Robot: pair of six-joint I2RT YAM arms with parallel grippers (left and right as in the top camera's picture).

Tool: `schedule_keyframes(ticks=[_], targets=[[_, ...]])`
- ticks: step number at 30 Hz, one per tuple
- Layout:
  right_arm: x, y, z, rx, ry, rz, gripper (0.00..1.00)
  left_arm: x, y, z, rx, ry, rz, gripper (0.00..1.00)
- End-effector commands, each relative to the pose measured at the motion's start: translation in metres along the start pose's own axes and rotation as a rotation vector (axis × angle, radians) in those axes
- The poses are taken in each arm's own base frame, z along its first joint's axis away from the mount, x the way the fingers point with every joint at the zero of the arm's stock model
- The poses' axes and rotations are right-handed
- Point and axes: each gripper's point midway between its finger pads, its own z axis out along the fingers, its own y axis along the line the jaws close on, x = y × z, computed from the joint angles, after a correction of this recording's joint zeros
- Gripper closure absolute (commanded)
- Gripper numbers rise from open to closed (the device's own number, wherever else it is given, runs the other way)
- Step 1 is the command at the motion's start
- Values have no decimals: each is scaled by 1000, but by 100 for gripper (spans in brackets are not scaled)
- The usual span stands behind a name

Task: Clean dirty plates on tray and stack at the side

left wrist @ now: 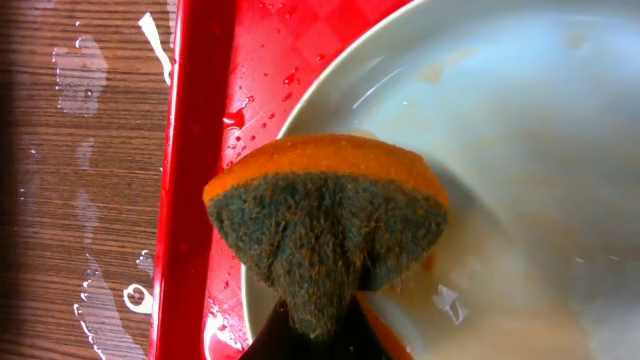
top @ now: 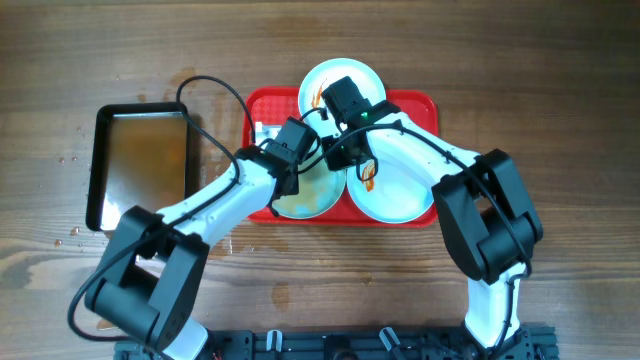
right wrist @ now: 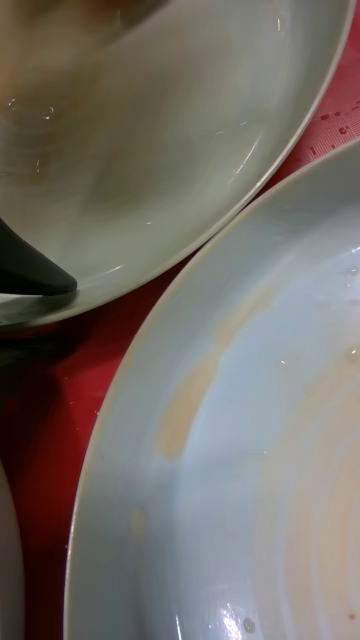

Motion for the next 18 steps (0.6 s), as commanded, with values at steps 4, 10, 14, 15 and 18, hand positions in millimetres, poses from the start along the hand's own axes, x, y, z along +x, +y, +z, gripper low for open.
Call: schedule_keyframes(ticks=[4,10,14,15,18], targets=[[13,-10,17,38,52,8,83,4,-40,-10,232,67,-70,96],[13,-10,17,39,54,8,83,6,-80,0,410,125,-126,96],[14,-10,17,40,57,8,83,19,-77,22,368,170,-112,96],[14,-10,17,40,57,8,83,22,-71,26,328,174,-107,96],[14,-10,17,40,57,8,83,22,-26,37,81,122,-87,96]])
